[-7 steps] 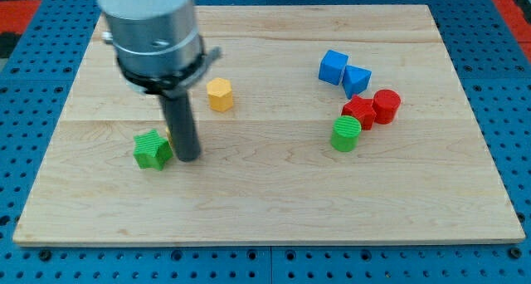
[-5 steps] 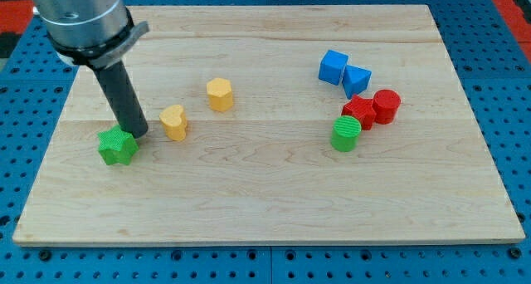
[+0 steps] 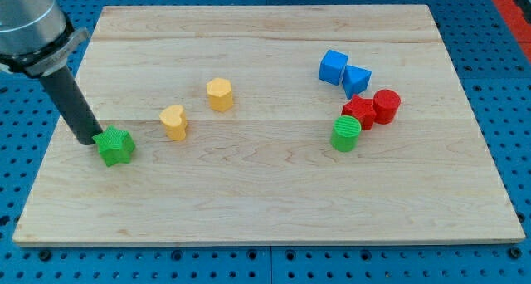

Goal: Move the green star towards the bottom center

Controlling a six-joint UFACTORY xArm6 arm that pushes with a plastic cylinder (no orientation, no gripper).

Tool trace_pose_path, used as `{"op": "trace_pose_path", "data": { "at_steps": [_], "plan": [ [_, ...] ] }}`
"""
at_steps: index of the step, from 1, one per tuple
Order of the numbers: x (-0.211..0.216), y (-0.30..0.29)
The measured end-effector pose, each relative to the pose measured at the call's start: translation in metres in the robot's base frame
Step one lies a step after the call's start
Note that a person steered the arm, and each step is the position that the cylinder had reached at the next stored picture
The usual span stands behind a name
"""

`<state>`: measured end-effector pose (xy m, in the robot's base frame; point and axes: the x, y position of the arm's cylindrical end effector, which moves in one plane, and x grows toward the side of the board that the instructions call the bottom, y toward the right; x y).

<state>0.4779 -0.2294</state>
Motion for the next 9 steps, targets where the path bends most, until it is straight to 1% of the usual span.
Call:
{"op": "trace_pose_path", "data": {
  "at_steps": [6, 8, 9],
  "plan": [
    [0.062, 0.111],
    [0.061, 0.094],
    [0.072, 0.086]
  ]
}}
